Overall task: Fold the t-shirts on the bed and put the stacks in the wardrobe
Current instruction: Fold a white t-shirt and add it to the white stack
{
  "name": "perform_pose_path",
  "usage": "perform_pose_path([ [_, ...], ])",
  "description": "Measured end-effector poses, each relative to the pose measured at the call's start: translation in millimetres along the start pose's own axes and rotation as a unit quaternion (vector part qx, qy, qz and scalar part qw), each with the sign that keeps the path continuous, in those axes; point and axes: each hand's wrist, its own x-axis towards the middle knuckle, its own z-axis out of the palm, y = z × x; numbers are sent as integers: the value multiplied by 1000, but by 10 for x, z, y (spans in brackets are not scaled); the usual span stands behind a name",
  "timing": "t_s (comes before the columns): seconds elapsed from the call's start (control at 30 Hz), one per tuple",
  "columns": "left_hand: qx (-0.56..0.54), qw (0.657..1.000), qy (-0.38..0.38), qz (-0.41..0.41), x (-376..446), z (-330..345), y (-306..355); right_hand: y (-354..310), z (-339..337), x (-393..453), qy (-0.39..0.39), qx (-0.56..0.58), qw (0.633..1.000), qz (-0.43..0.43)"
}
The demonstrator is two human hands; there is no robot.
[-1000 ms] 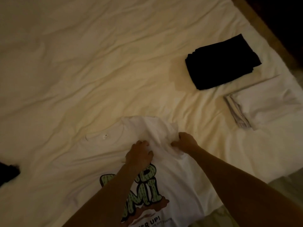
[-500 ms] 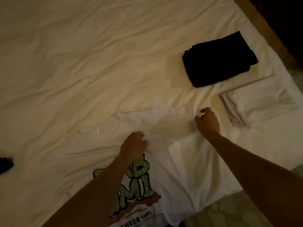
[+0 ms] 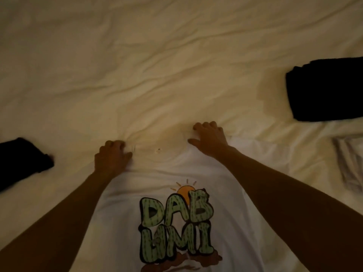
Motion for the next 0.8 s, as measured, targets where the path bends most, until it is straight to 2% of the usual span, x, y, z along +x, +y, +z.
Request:
perform_pose_path([
  [0.07,-26,998,-36,44,104,-16,-75,-26,57,155,-13,-33,999,-17],
  [0.13,-79,990,-50,106,128,-24,-150,-3,75,223,-9,-7,1000,-24],
  [0.23,-163,973,6,161,134,-81,-249,64,14,233,20,62,998,-15],
  [0.43,-163,963,68,205,618,-276,-94,82,-270,545,84,53,995,-8],
  [0.63,-144,966,107,186,1355,-638,184,92,-620,1213,134,43,990,27],
  [0.8,-165,973,34,155,1627,-706,227,119,-620,1497,91,13,993,76],
])
